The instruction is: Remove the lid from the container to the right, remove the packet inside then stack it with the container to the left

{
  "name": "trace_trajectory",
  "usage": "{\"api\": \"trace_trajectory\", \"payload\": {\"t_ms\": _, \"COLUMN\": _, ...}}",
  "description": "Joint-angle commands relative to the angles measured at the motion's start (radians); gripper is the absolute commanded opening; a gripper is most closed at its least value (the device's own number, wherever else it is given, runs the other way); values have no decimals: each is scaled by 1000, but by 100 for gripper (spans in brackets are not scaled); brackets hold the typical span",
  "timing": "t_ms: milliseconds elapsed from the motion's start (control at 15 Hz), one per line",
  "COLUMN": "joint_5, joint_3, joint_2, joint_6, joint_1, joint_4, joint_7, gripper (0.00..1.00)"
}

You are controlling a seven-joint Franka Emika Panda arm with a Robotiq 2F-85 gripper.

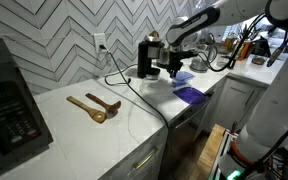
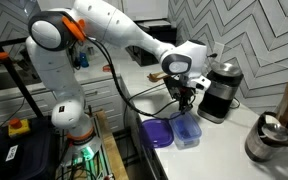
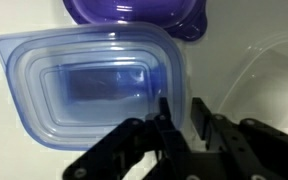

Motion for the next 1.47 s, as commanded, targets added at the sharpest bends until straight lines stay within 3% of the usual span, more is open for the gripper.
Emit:
{"api": "trace_trajectory", "payload": {"t_ms": 0, "joint_5": 18, "joint_3": -4, "joint_2": 7, "joint_6": -9, "joint_1": -6, "joint_4": -2, "joint_7": -20, "gripper": 0}}
{"api": "trace_trajectory", "payload": {"t_ms": 533, "joint_5": -2, "joint_3": 5, "joint_2": -17, "joint_6": -48, "joint_1": 1, "joint_4": 11, "joint_7": 0, "gripper": 2}}
{"api": "trace_trajectory", "payload": {"t_ms": 1133, "joint_5": -129, "joint_3": 38, "joint_2": -65, "joint_6": -271, "joint_1": 17, "joint_4": 119, "joint_7": 8, "gripper": 2}}
{"api": "trace_trajectory", "payload": {"t_ms": 1200, "joint_5": -144, "joint_3": 38, "joint_2": -77, "joint_6": -276, "joint_1": 15, "joint_4": 122, "joint_7": -2, "gripper": 2}}
{"api": "trace_trajectory", "payload": {"t_ms": 1267, "joint_5": -108, "joint_3": 35, "joint_2": -51, "joint_6": -239, "joint_1": 16, "joint_4": 118, "joint_7": 3, "gripper": 8}}
{"api": "trace_trajectory", "payload": {"t_ms": 1400, "joint_5": -126, "joint_3": 35, "joint_2": -64, "joint_6": -253, "joint_1": 16, "joint_4": 129, "joint_7": 2, "gripper": 8}}
